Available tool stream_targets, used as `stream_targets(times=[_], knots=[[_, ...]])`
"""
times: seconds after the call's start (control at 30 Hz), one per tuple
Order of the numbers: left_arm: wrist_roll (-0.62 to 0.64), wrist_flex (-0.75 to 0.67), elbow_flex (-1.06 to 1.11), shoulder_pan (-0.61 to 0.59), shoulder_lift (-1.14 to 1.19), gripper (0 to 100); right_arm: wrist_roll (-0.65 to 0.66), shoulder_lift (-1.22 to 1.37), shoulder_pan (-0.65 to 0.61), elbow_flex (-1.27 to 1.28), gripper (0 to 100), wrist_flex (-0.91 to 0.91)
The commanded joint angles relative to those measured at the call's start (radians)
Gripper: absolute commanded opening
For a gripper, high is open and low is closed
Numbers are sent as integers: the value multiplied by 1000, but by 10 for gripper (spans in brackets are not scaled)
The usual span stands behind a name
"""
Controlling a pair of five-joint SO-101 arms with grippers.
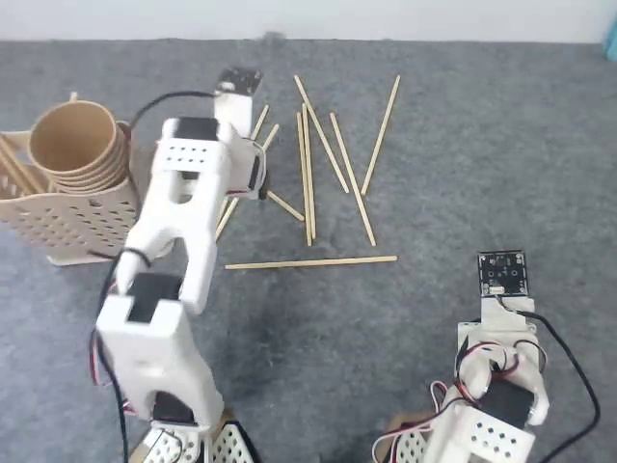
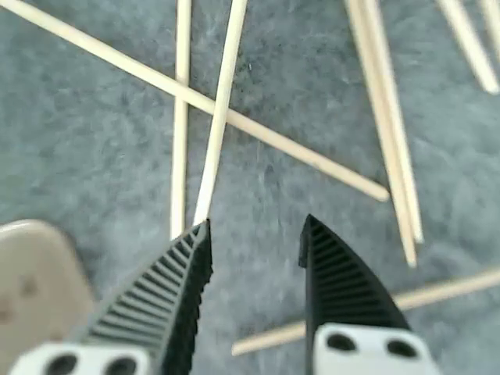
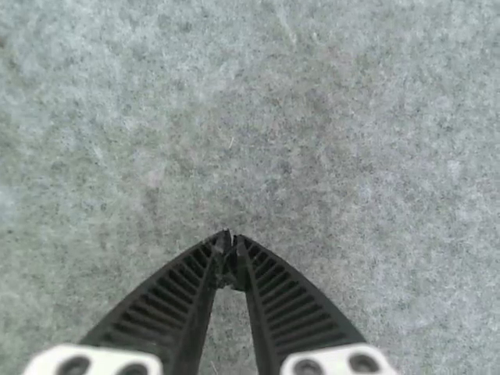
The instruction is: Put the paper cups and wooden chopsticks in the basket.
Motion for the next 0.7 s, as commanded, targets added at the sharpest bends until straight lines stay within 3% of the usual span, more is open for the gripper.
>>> stream_targets(times=[0.0,0.17,0.67], knots=[[66,-94,-5,3,51,176,15,-16,7,-3,8,1],[87,-193,-7,5,91,176,15,-16,-28,-2,8,1],[146,-272,-7,-21,98,177,15,-16,-27,-2,8,1]])
